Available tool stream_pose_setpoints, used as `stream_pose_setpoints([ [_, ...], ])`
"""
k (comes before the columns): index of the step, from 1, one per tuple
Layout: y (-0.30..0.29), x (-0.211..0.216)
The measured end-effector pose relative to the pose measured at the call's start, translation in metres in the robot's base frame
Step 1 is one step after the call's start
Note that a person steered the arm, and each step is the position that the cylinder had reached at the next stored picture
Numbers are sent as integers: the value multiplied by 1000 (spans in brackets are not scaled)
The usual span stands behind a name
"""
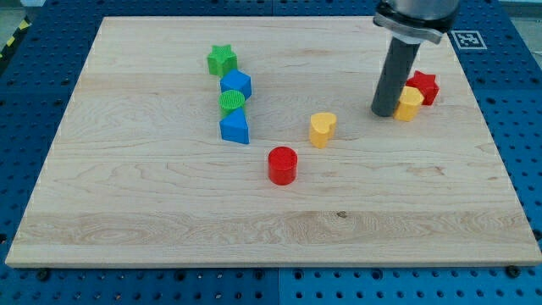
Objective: Slide the yellow heart to the left side of the yellow hexagon
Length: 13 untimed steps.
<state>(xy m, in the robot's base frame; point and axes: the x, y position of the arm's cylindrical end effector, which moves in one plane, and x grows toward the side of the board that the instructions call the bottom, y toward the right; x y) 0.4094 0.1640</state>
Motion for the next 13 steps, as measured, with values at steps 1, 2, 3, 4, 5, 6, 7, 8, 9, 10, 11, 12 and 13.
stream_pose_setpoints([
  [1,25,-3],
  [2,5,-3],
  [3,-60,-3],
  [4,-124,-1],
  [5,-159,24],
  [6,-145,48],
  [7,-113,48],
  [8,-76,48],
  [9,-39,48],
  [10,-15,48],
  [11,-8,48],
  [12,-10,47],
  [13,-13,39],
])
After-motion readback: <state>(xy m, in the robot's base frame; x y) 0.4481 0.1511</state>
